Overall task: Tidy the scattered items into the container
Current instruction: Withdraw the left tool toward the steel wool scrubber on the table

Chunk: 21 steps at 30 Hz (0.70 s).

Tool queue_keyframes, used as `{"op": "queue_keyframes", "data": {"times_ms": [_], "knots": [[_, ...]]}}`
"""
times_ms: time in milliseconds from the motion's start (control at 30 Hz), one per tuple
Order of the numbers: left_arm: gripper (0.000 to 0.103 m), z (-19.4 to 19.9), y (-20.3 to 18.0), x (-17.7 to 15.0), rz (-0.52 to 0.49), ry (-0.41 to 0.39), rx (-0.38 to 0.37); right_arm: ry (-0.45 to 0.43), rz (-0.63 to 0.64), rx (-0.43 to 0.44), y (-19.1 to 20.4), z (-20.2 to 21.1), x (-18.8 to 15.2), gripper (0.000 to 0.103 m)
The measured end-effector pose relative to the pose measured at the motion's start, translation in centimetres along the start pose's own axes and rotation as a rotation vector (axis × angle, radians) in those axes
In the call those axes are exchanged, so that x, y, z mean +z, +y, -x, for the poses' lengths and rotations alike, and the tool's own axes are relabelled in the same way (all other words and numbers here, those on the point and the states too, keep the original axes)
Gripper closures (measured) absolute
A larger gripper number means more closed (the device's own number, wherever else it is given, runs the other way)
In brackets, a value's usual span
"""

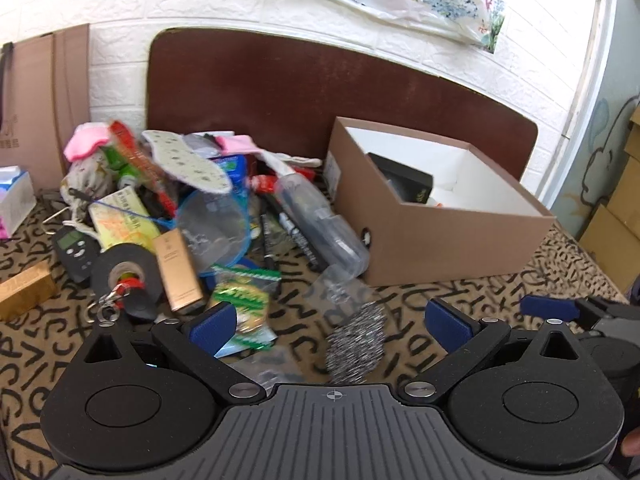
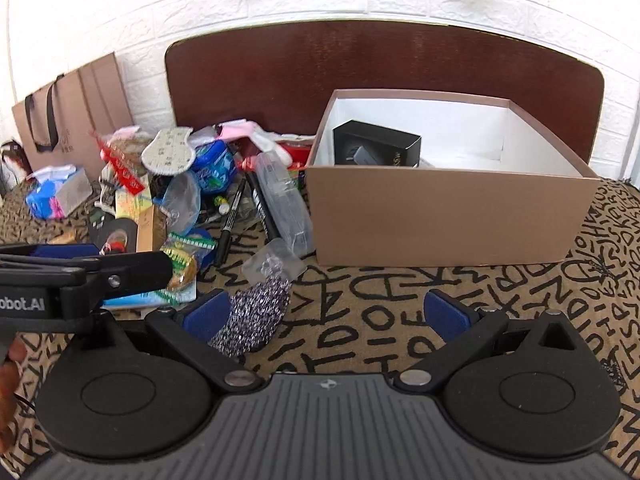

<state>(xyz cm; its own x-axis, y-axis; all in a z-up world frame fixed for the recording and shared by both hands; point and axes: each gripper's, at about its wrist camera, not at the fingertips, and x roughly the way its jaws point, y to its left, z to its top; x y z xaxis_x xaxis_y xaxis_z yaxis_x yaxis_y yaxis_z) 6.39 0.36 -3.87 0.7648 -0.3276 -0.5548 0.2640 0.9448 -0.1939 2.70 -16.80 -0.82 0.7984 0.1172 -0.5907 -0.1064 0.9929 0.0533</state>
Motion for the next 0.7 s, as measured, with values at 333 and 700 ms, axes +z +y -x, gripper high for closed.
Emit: {"op": "queue_keyframes", "data": {"times_ms": [333,700], "knots": [[0.000,-0.4,4.2,-2.8,0.069,0.103,0.017,0.090,0.035,0.082,2.4,-2.9,-3.1,0.000],[0.005,-2.8,1.8,-1.3,-0.058,0.105,-0.120,0.055,0.022,0.138,3.0,-4.4,-4.0,0.006]]}}
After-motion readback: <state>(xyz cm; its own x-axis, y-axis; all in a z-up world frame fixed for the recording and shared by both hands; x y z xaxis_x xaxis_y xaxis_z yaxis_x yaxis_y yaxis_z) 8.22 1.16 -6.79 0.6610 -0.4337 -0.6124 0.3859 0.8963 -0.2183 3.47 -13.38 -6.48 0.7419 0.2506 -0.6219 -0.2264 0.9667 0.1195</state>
